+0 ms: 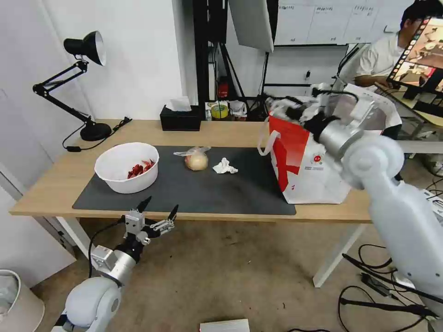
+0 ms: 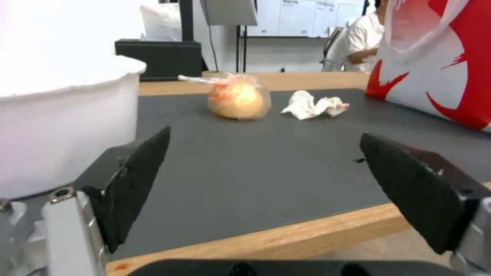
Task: Pick up the trash from the table and place it into the takeout bag.
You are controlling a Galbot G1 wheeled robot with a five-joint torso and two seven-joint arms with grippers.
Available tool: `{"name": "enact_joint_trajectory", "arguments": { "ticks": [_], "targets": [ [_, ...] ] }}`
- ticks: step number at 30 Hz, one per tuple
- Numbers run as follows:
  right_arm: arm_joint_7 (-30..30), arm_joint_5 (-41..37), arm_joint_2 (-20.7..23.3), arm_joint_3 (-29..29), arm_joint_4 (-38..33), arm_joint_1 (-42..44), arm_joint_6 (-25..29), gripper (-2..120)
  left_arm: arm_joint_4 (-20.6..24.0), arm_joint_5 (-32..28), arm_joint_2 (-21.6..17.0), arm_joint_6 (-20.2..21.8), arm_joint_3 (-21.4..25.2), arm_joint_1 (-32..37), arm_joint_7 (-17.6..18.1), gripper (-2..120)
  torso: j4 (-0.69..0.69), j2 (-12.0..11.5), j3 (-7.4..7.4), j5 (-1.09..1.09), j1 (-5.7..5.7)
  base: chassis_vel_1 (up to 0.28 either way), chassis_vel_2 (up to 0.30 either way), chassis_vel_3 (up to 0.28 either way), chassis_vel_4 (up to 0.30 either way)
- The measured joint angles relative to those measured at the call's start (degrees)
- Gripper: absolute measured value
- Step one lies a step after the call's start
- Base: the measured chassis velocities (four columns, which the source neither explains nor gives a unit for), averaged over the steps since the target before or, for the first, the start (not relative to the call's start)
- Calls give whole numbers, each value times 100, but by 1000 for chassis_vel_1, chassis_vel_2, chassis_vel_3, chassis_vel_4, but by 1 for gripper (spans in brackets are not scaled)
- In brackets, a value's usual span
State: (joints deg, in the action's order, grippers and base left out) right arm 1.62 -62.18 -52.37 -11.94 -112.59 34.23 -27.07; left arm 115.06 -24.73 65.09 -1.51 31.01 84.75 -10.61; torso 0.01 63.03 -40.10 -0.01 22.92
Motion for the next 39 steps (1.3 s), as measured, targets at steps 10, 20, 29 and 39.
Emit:
{"name": "enact_joint_trajectory", "arguments": {
  "ticks": [10,20,29,39],
  "targets": [
    [-470,1138,388,88,-433,1701,1035,100,-65,71,28,-40,40,8,-2,100,-2,0,0,1,0,0,0,0,0],
    [-561,2109,325,-155,-224,3012,2197,100,-157,143,97,-197,122,101,-19,100,-1,0,0,1,0,0,0,0,0],
    [-610,2586,-73,-358,128,4012,3002,100,-408,234,158,-490,283,280,-154,100,-1,0,0,1,-1,0,0,0,0],
    [-507,2761,-302,-382,173,4199,3199,100,-462,271,205,-384,525,450,-152,100,-1,0,0,1,-1,0,0,0,0]
  ]
}}
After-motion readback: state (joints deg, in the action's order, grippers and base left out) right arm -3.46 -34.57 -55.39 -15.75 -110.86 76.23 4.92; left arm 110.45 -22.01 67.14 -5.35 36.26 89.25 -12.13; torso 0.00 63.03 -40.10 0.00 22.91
